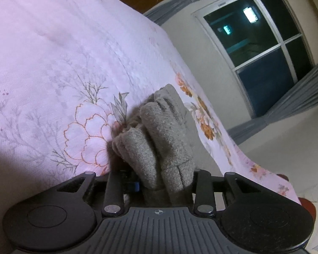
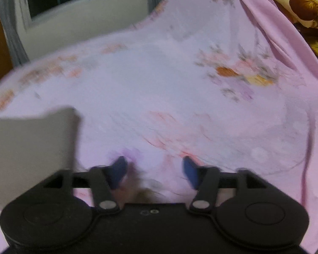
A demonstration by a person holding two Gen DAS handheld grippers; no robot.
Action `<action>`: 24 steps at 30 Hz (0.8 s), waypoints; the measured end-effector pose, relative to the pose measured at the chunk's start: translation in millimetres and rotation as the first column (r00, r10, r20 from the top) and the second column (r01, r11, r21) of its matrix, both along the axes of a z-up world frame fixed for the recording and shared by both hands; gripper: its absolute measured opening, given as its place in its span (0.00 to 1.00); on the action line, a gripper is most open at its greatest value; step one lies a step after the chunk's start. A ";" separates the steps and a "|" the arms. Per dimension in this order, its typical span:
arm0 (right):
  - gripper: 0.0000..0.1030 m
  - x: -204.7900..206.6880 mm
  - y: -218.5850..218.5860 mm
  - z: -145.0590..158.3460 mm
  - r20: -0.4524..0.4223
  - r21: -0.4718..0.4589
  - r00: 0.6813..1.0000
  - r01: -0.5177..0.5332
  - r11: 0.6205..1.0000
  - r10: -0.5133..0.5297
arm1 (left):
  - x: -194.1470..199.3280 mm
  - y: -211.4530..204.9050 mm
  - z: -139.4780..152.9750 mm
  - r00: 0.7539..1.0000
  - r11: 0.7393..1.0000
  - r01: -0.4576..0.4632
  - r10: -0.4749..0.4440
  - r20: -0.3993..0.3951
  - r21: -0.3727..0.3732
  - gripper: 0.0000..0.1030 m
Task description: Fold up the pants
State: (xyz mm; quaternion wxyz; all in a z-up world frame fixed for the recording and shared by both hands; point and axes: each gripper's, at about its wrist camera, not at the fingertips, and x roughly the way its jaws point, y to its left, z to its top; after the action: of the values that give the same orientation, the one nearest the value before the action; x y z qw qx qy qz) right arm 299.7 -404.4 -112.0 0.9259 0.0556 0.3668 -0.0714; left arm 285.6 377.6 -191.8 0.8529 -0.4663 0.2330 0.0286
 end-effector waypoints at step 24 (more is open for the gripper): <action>1.00 -13.4 -3.4 -14.2 0.064 0.013 0.998 -0.016 1.000 0.015 | 86.6 -360.2 166.3 0.771 0.594 0.512 -0.636 -0.027 0.620 0.29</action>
State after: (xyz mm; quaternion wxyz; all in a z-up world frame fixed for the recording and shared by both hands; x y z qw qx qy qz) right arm 286.3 -407.8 -126.2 0.9373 0.0612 0.3380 -0.0598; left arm 372.2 17.3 -25.5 0.9352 -0.0740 0.2644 -0.2237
